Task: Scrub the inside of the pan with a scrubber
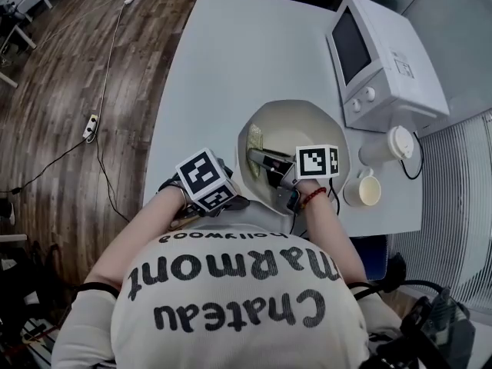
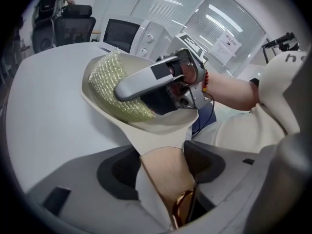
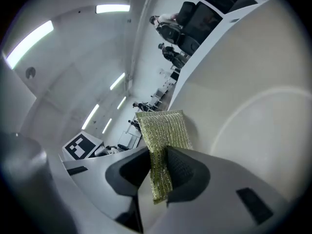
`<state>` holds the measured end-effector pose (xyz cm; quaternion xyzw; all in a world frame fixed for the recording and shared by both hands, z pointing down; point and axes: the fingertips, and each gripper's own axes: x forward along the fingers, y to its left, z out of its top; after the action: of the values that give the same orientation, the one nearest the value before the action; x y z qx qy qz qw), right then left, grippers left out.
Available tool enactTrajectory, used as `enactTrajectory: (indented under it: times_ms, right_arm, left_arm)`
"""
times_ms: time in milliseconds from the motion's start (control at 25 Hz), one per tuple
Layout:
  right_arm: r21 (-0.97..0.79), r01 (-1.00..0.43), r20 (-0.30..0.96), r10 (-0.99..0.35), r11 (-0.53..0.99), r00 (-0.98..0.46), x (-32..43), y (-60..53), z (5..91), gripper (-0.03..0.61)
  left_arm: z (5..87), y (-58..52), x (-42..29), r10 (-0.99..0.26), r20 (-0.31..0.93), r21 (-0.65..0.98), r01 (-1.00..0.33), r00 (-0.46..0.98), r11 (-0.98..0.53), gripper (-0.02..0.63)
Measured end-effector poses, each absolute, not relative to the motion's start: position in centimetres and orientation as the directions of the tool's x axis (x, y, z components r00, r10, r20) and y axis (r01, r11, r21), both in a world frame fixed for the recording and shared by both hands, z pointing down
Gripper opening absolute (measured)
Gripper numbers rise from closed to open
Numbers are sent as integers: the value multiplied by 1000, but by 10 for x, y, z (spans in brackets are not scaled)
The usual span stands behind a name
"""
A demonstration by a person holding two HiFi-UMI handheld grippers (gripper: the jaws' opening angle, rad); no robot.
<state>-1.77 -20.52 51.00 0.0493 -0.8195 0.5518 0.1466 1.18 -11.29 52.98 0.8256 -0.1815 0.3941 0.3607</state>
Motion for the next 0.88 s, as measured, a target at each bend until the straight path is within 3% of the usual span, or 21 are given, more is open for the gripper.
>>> enactTrajectory:
  times_ms: [200, 560, 880]
  right_arm:
    - [-855, -281, 356, 99, 437, -929, -39, -202, 517, 83]
    - [-907, -356, 358, -32, 224, -933, -36, -240, 545, 83]
    - [-733, -581, 578, -126, 354, -806, -17, -261, 572, 66]
  left_arm:
    - [529, -111, 9, 19, 801, 438, -564, 599, -700, 288]
    - [530, -113, 5, 38, 815, 417, -541, 578, -731, 296]
    - [528, -110, 3, 35, 803, 427, -534, 594, -729, 298]
